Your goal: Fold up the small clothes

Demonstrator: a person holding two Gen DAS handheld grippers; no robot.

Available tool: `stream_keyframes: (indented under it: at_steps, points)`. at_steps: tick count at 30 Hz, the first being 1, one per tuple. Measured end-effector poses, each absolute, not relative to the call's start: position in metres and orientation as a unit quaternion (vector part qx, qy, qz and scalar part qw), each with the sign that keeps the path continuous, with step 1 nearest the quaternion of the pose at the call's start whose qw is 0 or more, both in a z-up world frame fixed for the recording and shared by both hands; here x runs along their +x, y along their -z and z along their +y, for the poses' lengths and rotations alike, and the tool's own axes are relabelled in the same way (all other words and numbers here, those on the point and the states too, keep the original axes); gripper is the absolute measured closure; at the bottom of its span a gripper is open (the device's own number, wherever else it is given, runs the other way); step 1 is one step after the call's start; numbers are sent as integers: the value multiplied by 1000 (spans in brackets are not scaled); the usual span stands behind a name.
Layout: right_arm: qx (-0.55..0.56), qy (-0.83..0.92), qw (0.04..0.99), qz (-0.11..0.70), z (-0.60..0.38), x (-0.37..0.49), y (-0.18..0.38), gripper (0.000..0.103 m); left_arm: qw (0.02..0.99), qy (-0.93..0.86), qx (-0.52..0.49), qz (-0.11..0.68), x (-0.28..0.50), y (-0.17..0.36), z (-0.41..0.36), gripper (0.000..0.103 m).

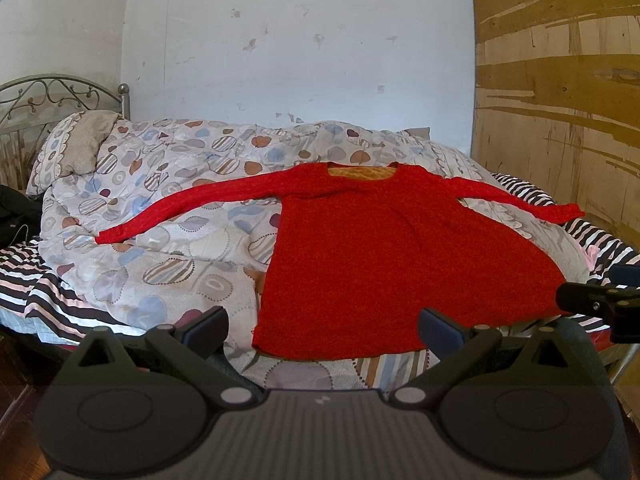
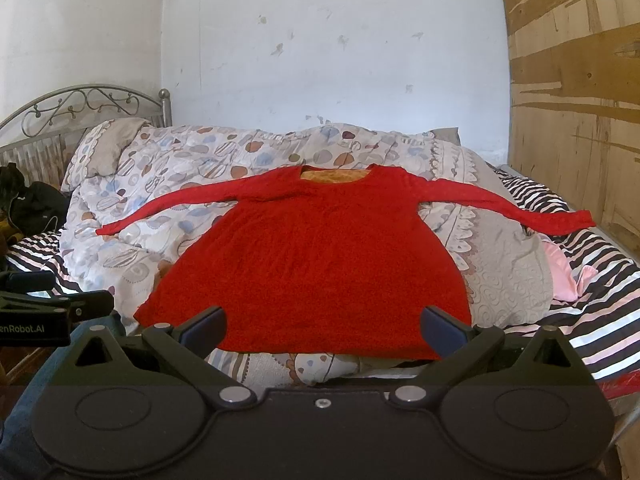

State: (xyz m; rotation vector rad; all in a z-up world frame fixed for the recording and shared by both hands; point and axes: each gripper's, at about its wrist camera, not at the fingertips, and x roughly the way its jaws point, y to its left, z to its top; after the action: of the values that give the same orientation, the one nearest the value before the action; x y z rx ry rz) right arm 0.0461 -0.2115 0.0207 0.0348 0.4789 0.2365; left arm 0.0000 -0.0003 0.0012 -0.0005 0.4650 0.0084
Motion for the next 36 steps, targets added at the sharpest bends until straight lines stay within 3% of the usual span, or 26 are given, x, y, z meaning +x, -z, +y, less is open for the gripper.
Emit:
stream_keyframes:
  at_steps: [36]
  points:
    - [17,-110,963,245,-208,46,-12,0,972,-2,-2,236,0,2,2,0]
